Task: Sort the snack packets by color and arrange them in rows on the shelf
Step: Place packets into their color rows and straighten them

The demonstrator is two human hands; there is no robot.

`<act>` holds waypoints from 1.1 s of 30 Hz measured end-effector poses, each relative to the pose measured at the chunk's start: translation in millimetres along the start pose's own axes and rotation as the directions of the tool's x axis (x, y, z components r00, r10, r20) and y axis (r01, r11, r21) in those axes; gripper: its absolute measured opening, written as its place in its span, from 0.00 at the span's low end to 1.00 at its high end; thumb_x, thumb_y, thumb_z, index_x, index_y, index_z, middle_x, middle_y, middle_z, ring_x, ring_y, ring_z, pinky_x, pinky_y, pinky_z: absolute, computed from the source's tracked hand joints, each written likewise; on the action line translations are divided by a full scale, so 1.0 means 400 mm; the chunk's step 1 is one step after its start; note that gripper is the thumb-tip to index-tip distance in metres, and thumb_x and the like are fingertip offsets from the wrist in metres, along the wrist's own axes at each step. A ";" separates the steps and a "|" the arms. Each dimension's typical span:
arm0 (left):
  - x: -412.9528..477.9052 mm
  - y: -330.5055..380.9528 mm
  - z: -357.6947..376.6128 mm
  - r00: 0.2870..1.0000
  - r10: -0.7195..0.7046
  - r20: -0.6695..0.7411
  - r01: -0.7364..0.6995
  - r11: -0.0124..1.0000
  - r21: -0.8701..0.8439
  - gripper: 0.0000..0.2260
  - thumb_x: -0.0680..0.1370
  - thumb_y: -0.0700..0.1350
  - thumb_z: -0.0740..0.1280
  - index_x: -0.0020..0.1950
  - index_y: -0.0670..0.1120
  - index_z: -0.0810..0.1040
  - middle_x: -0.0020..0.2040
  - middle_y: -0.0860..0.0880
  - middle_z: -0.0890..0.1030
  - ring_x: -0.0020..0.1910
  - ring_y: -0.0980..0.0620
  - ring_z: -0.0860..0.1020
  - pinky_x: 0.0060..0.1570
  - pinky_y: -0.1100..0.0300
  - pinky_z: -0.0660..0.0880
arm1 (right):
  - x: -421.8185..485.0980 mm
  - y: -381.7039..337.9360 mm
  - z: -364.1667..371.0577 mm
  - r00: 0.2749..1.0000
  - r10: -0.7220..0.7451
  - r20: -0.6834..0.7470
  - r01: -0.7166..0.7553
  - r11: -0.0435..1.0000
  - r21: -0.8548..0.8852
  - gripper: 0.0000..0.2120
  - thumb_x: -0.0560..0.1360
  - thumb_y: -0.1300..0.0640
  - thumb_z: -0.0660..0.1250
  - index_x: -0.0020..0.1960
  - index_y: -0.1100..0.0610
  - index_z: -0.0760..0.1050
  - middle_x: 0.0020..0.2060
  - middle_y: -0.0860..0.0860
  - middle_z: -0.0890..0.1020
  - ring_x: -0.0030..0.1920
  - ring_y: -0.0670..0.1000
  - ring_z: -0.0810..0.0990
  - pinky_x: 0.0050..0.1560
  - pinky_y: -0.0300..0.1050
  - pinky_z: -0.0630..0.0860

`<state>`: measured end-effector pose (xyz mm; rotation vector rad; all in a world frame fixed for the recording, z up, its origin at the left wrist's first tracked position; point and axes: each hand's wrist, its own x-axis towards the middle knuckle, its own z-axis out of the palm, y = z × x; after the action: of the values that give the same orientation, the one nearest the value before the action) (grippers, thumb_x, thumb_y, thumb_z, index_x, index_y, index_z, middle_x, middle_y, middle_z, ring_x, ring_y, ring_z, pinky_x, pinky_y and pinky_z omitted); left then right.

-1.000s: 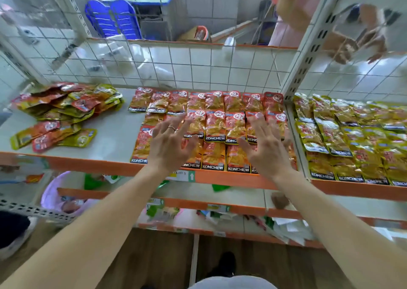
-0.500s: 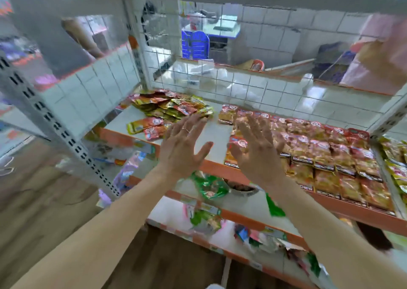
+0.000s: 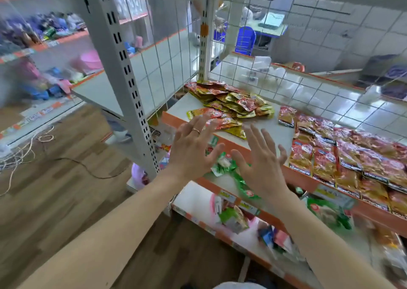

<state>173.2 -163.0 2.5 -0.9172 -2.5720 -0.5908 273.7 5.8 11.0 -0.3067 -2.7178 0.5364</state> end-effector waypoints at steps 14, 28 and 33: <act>0.034 -0.049 0.100 0.995 -0.061 0.083 0.064 0.997 -0.034 0.30 0.80 0.62 0.58 0.77 0.49 0.67 0.77 0.48 0.67 0.75 0.45 0.65 0.73 0.43 0.63 | 0.072 0.063 0.056 0.998 0.032 0.051 -0.033 0.999 0.022 0.30 0.79 0.37 0.55 0.78 0.45 0.60 0.78 0.46 0.62 0.79 0.49 0.54 0.74 0.61 0.47; 0.125 -0.041 0.190 0.992 -0.070 0.109 0.058 0.992 0.116 0.27 0.79 0.58 0.61 0.76 0.50 0.68 0.76 0.49 0.68 0.75 0.48 0.65 0.74 0.49 0.60 | 0.246 0.152 0.102 0.998 0.003 0.068 -0.015 0.984 0.176 0.26 0.79 0.46 0.63 0.76 0.47 0.66 0.76 0.47 0.67 0.78 0.49 0.59 0.74 0.59 0.49; 0.165 -0.043 0.201 0.983 -0.098 0.157 0.083 0.992 0.098 0.27 0.79 0.60 0.59 0.76 0.50 0.69 0.77 0.50 0.67 0.76 0.48 0.65 0.75 0.48 0.61 | 0.275 0.185 0.102 0.999 0.029 0.046 -0.038 0.978 0.207 0.26 0.79 0.50 0.68 0.75 0.49 0.68 0.75 0.47 0.68 0.77 0.50 0.62 0.73 0.57 0.52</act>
<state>99.1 -101.8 -41.3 -0.8532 -2.7728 -0.4348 168.1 89.7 -21.4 -0.2895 -2.6704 0.8387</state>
